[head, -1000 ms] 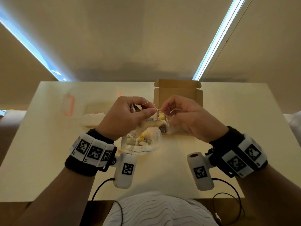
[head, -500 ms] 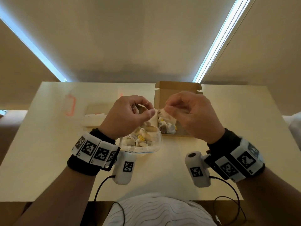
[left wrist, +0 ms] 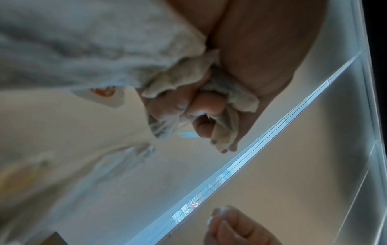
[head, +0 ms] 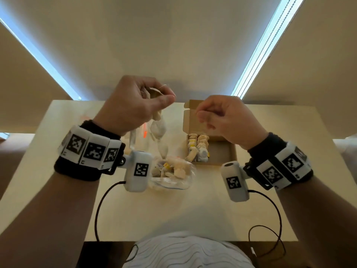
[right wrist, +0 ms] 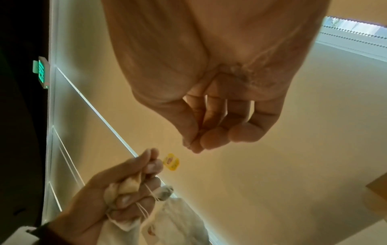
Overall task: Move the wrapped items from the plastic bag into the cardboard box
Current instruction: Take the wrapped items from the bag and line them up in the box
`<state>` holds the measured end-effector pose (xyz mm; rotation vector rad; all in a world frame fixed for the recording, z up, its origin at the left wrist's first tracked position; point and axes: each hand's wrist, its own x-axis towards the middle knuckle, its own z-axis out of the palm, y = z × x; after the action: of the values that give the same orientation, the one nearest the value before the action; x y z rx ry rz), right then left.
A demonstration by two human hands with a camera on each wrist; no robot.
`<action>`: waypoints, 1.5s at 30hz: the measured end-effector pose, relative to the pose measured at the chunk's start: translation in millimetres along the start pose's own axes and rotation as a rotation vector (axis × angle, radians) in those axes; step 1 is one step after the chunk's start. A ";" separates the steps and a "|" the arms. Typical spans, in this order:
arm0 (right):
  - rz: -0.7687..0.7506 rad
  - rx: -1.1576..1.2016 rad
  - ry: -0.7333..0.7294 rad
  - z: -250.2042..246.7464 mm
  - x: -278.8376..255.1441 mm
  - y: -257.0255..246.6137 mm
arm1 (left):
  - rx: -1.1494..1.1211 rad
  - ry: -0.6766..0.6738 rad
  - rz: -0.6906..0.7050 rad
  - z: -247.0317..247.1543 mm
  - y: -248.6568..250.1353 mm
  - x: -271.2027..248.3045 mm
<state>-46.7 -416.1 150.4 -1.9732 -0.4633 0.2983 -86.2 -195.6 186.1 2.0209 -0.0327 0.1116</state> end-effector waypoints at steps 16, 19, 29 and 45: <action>0.177 -0.901 -0.420 126.0 13.1 173.3 | -0.040 0.047 -0.148 9.6 -24.9 -18.6; 0.212 -0.919 -0.451 131.6 21.0 179.9 | -0.089 0.058 -0.190 9.7 -33.5 -23.6; 0.148 -0.460 -0.306 67.8 9.0 114.5 | -0.091 0.079 -0.170 2.9 -51.2 -26.7; 0.128 -0.420 0.088 -35.3 12.5 101.9 | -0.157 0.067 -0.167 20.1 -60.1 -17.9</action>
<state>-2.1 -478.2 73.5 -2.4210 -0.3634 0.2035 -98.3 -187.8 121.8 1.8539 0.1646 0.0683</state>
